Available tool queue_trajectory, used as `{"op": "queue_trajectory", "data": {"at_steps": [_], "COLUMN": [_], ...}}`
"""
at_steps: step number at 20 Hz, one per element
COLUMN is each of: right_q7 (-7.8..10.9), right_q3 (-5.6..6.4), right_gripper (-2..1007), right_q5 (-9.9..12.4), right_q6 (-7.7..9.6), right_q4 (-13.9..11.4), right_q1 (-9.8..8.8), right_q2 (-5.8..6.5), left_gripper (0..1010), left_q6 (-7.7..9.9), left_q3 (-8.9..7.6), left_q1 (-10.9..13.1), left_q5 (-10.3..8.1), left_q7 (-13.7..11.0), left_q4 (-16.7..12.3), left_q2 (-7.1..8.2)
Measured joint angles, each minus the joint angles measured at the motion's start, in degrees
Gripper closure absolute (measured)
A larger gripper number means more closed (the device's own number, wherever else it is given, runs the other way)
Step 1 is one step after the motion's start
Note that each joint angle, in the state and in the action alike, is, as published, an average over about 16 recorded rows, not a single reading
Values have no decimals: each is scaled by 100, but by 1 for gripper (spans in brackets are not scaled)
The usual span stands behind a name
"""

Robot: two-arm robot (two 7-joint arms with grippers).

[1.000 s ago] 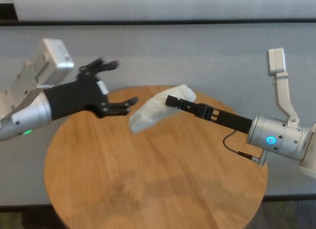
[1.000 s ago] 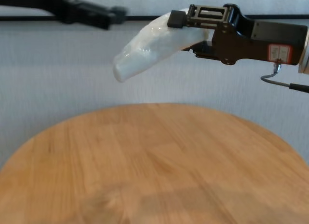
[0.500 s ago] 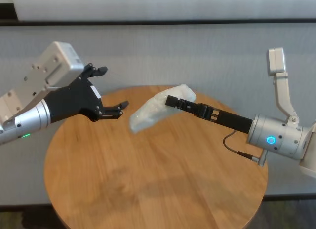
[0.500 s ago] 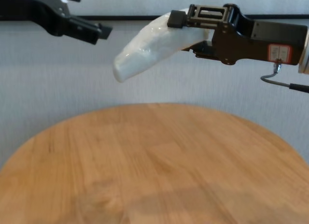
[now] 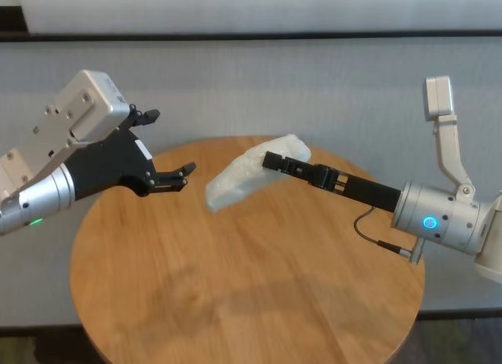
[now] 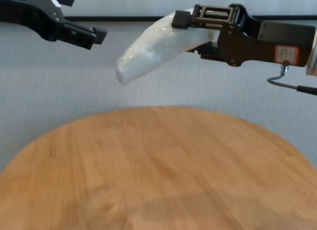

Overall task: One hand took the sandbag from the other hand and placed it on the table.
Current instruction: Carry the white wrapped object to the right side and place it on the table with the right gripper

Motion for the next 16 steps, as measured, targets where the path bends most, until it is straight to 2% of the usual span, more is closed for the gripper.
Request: {"op": "queue_trajectory", "data": {"at_steps": [6,12,16], "right_q7": [0,0,0], "right_q3": [0,-1,-1], "right_gripper": [435,435,435], "right_q5": [0,0,0], "right_q6": [0,0,0], "right_q4": [0,0,0], "right_q1": [0,0,0], "right_q2": [0,0,0], "left_gripper": [10,10,10], "left_q6": [338,876,1126], "left_q3": [-52,-44,-28], "left_q1": [73,62,21], "left_q5": [133,295,347], "left_q7": [114,189,126], "left_q4": [-137,-247,-225], "left_q2": [-12,-50,-105]}}
